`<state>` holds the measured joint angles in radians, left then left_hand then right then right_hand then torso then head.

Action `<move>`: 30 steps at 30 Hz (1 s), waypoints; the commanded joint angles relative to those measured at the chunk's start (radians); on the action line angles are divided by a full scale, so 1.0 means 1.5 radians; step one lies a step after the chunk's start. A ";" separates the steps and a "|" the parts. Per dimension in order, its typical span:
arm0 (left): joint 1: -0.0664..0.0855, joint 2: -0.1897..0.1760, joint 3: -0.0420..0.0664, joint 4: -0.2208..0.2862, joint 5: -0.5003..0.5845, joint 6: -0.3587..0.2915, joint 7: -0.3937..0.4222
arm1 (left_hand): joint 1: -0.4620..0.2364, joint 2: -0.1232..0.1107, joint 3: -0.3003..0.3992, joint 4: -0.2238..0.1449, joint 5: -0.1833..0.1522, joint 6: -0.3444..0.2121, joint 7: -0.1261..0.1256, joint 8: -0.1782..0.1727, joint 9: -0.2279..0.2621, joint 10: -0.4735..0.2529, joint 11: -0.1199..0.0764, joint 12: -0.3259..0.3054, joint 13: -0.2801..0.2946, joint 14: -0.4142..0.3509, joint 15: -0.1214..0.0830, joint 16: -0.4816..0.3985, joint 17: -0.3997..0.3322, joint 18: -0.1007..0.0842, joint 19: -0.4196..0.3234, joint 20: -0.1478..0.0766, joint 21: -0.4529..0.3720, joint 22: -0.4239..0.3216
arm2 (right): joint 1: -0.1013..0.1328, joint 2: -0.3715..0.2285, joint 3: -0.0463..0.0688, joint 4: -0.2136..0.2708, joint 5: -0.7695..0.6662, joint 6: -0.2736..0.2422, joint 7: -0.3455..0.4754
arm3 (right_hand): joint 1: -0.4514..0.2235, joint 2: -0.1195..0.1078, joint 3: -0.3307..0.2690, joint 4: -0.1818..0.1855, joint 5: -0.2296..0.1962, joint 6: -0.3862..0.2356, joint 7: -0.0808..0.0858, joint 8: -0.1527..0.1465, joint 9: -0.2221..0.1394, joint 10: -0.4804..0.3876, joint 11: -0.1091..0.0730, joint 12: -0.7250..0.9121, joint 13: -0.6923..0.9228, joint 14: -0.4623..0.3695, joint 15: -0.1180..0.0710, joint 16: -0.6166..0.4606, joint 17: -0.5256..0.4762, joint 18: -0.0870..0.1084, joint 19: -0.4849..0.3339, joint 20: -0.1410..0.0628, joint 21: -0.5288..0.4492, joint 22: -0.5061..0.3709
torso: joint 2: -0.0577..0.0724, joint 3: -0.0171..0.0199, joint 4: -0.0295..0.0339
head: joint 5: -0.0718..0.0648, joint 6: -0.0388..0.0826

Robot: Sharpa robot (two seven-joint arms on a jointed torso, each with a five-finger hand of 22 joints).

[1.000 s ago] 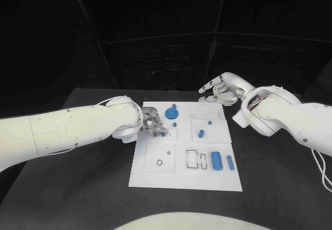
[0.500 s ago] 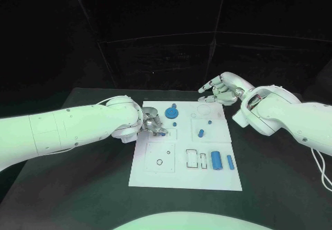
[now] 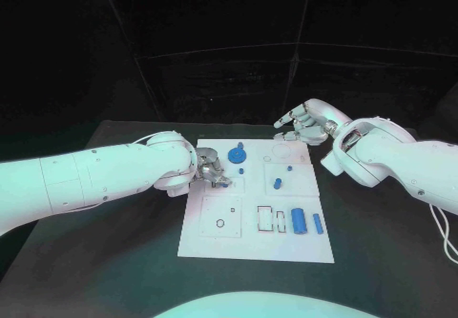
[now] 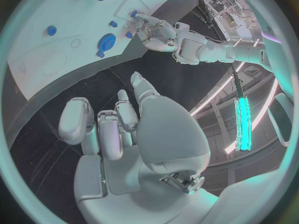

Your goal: Assemble the parts on the task board

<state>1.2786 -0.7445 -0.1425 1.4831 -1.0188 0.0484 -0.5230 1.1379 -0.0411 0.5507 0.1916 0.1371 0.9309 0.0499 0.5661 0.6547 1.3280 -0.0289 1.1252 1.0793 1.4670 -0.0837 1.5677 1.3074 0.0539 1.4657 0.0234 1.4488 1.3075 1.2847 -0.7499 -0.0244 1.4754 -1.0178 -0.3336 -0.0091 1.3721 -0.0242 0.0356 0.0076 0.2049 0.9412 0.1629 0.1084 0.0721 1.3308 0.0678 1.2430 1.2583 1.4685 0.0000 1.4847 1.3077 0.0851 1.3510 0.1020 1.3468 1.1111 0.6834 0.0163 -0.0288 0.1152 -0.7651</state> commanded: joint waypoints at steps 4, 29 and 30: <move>0.000 0.002 0.000 -0.002 -0.004 0.013 -0.004 | -0.017 -0.001 0.098 -0.102 0.005 0.007 -0.004 0.004 0.002 0.009 0.000 0.006 0.005 0.069 -0.003 0.002 0.176 -0.010 0.023 -0.001 0.002 0.057 | 0.001 0.002 0.001 0.000 -0.003 0.004 0.002 | -0.001 0.005 -0.004 0.002 0.004 0.004 -0.003 0.004 0.000 -0.002 0.001 -0.001 -0.001 0.044 -0.004 -0.003 0.074 0.004 -0.004 -0.001 -0.003 -0.001 | 0.000 0.0001 -0.0003 | 0.001 -0.001; 0.001 0.023 0.000 -0.027 0.000 0.029 -0.005 | -0.082 -0.004 0.006 -0.069 0.002 0.029 -0.013 0.001 0.002 0.019 -0.006 0.020 0.019 0.069 -0.008 0.002 0.176 -0.011 0.027 -0.006 0.006 0.066 | 0.001 0.004 0.000 0.000 -0.003 0.004 0.001 | -0.008 0.008 -0.007 0.009 0.004 0.004 -0.003 0.005 -0.001 -0.002 0.001 -0.001 -0.001 0.044 -0.005 -0.003 0.074 0.004 -0.003 -0.002 -0.004 -0.001 | 0.001 0.0006 -0.0009 | 0.001 -0.004; 0.001 0.024 0.000 -0.028 0.000 0.029 -0.005 | -0.083 -0.003 0.004 -0.068 0.002 0.029 -0.013 0.001 0.002 0.020 -0.007 0.021 0.020 0.069 -0.008 0.002 0.176 -0.011 0.027 -0.006 0.006 0.067 | 0.001 0.004 0.000 0.000 -0.003 0.004 0.001 | -0.008 0.008 -0.007 0.009 0.004 0.004 -0.003 0.005 -0.001 -0.002 0.001 -0.001 -0.001 0.044 -0.005 -0.003 0.074 0.004 -0.003 -0.002 -0.004 -0.001 | 0.001 0.0006 -0.0011 | 0.001 -0.004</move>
<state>1.2813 -0.7123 -0.1414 1.4438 -1.0176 0.0793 -0.5234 1.0207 -0.0447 0.5627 0.0909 0.1377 0.9656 0.0305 0.5704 0.6584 1.3494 -0.0394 1.1493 1.1075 1.4670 -0.0911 1.5677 1.3074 0.0539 1.4657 0.0234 1.4525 1.3075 1.2847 -0.7446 -0.0245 1.4735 -1.0194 -0.3315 -0.0101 1.3626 -0.0147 0.0258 0.0174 0.2048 0.9448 0.1593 0.1123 0.0721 1.3308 0.0678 1.2429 1.2577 1.4685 0.0000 1.4847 1.3075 0.0852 1.3510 0.1020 1.3468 1.1099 0.6836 0.0170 -0.0294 0.1163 -0.7716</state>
